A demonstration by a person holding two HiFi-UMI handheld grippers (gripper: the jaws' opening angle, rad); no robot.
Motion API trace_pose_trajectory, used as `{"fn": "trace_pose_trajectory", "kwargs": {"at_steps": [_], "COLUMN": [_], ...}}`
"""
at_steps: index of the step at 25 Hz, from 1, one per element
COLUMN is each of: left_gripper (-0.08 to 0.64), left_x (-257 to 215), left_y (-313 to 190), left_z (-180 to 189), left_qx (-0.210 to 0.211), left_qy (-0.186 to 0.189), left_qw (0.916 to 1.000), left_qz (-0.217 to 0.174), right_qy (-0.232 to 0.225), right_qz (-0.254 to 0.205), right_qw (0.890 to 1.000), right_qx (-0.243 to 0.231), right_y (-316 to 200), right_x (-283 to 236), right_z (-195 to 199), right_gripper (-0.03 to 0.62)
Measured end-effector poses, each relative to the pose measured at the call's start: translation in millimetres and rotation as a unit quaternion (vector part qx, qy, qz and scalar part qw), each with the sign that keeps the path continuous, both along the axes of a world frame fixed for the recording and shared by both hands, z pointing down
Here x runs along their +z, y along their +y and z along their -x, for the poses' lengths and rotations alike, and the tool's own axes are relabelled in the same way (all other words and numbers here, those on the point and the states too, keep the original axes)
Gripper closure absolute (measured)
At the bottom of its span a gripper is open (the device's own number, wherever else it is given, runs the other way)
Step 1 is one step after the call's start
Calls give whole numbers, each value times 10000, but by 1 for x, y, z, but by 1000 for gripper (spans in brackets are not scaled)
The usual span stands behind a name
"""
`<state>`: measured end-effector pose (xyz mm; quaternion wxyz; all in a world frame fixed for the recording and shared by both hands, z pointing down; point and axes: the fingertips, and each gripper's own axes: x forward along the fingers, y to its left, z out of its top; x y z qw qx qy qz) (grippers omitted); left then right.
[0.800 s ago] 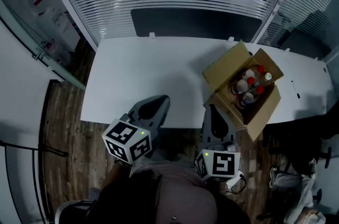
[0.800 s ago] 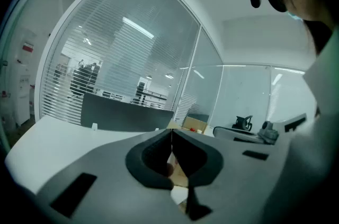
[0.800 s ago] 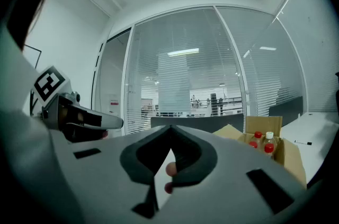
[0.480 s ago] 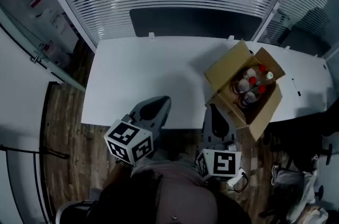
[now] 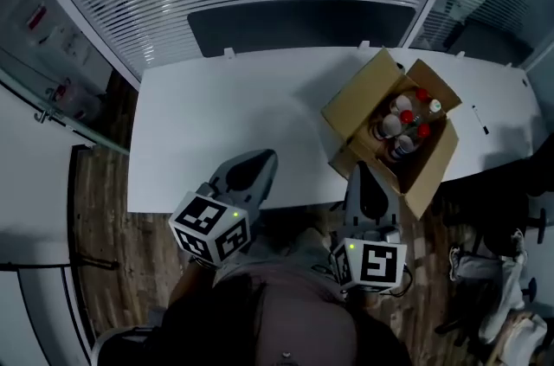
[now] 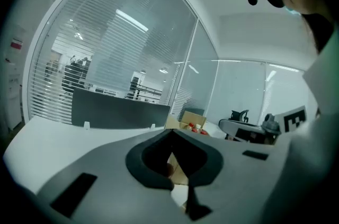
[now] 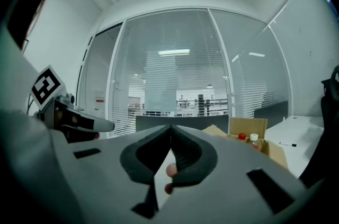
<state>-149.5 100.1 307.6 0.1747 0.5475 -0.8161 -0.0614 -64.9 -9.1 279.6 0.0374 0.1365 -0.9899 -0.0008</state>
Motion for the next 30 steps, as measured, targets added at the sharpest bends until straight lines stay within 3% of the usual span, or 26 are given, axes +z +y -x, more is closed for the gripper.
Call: {"fn": "trace_pose_trajectory", "kwargs": {"at_steps": [8, 13, 21, 26, 30], "left_gripper": [551, 551, 551, 551, 551], "left_x": [1, 3, 13, 21, 21], "left_y": [-71, -118, -167, -178, -182], "left_z": [3, 4, -2, 3, 11], "left_qx": [19, -111, -425, -531, -569], "left_qy": [-33, -84, -2, -5, -5], "left_qw": [10000, 9999, 9991, 9984, 9981], "left_qz": [-32, -58, 25, 170, 223], "right_qy": [455, 999, 1988, 2533, 3083], "right_qz": [-225, -509, -382, -427, -425], "right_qw": [9976, 9910, 9789, 9664, 9503], "right_qx": [473, 730, 296, 117, 60], "right_y": [-98, -170, -239, -257, -267], "right_x": [15, 36, 86, 118, 143], "right_z": [-20, -34, -30, -8, 2], "right_gripper": [568, 566, 412, 371, 364]}}
